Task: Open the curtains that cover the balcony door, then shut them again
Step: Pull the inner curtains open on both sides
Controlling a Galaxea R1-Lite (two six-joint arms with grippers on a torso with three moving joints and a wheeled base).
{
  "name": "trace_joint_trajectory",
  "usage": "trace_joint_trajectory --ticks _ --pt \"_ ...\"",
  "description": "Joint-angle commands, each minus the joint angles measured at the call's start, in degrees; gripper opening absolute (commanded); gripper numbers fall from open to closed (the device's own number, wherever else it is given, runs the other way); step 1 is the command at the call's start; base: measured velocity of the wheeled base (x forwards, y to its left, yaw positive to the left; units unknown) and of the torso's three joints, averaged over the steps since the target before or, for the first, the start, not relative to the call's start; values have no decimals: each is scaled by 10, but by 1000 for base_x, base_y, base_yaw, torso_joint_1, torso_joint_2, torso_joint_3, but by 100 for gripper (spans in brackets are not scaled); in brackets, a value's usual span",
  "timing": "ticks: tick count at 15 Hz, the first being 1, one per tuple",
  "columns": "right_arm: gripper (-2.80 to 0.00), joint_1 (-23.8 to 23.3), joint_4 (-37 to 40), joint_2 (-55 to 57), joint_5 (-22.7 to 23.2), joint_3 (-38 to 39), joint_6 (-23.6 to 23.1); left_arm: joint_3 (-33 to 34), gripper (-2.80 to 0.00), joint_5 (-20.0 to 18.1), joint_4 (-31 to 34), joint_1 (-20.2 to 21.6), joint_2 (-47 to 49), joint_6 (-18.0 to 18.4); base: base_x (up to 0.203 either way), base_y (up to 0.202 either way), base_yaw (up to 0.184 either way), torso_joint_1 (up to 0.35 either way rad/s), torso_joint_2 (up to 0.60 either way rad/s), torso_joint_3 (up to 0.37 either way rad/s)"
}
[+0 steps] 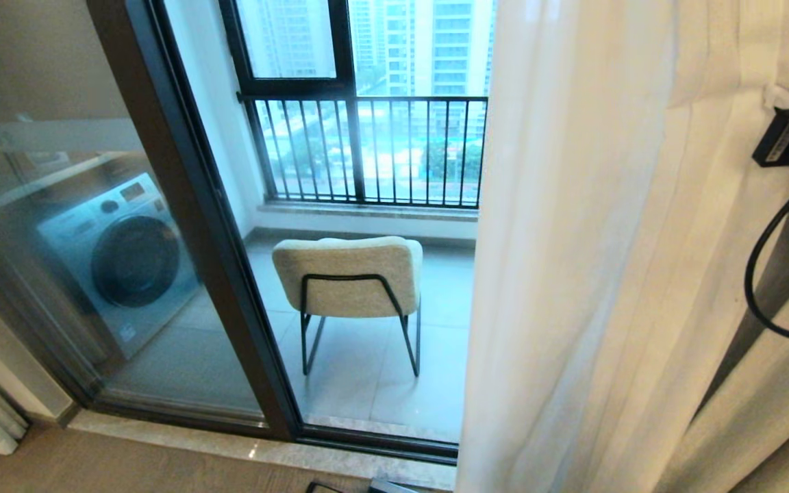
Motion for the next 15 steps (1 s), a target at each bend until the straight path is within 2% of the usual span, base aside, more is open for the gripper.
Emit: trace_joint_trajectory --ticks 1,6,12,15 --pt "-280 2 -3 3 2 -13 -1 0 -280 0 0 0 0 0 0 0 0 0 0 0" --pt "-280 7 -4 23 24 -65 0 0 -280 0 0 0 0 0 0 0 0 0 0 0" --pt "-280 40 4 86 41 -209 12 0 -280 0 0 0 0 0 0 0 0 0 0 0" --pt "-280 38 6 119 74 -286 24 0 -280 0 0 0 0 0 0 0 0 0 0 0"
